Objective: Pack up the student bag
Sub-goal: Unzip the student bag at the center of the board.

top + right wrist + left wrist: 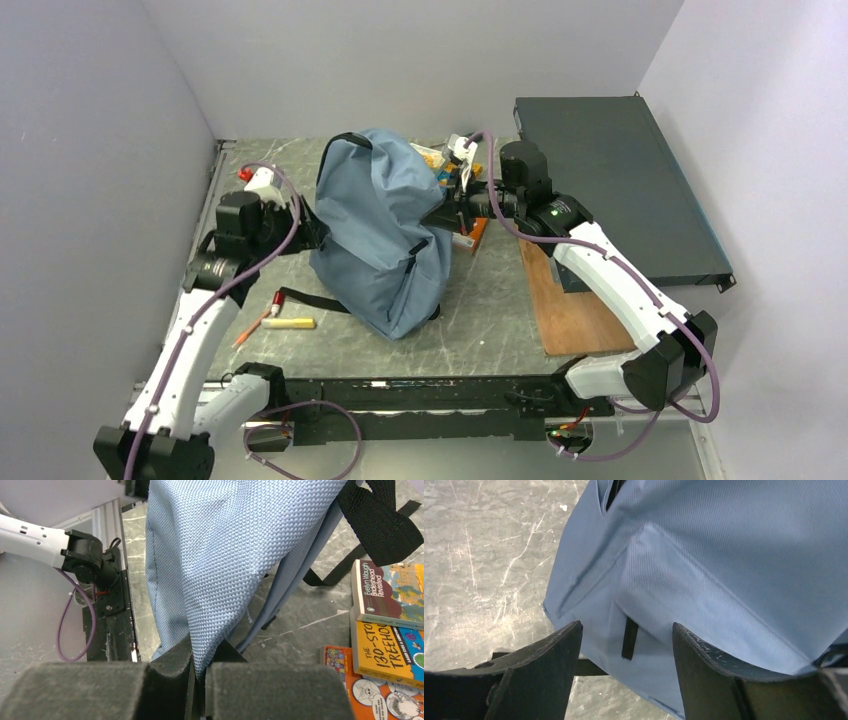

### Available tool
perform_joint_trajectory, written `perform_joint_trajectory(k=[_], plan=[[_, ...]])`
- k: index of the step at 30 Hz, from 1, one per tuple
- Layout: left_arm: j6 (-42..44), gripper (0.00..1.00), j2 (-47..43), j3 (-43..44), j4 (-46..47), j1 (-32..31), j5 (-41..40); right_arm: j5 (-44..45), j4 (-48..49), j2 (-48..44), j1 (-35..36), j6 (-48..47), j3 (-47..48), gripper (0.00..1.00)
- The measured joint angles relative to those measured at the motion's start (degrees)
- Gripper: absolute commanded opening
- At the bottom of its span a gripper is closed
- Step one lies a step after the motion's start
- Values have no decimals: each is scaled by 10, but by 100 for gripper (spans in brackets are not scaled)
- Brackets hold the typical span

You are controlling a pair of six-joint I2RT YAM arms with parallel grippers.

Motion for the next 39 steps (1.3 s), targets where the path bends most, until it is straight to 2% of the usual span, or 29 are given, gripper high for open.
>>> perform_joint_trajectory(k=[3, 5, 6, 7, 8, 12, 22, 24, 30, 31, 39], plan=[[7, 87, -56, -48, 9, 0, 7, 7, 0, 0, 0, 0, 0, 0], [16, 90, -88, -64, 9, 0, 17, 12, 0, 0, -1, 0, 0, 0], [18, 87, -97, -66, 10, 0, 21, 13, 0, 0, -1, 0, 0, 0], [19, 79, -103, -68, 12, -1, 24, 14, 0, 0, -2, 0, 0, 0], [19, 66, -107, -71, 16, -1, 29, 14, 0, 0, -3, 0, 0, 0], [28, 49, -93, -77, 19, -1, 45, 13, -5, 3, -9, 0, 4, 0], [47, 43, 11, -74, 15, -10, 53, 6, -6, 5, -10, 1, 7, 0], [51, 37, 12, -71, 14, -17, 48, 4, -6, 6, -10, 1, 7, 0], [68, 3, 31, -52, 9, -40, 26, 0, -6, 6, -13, 1, 7, 0], [71, 0, 35, -48, 6, -45, 20, 0, -6, 6, -13, 1, 7, 0], [98, 0, 44, -23, -33, -89, -50, 11, -8, 6, -13, 0, 7, 0]])
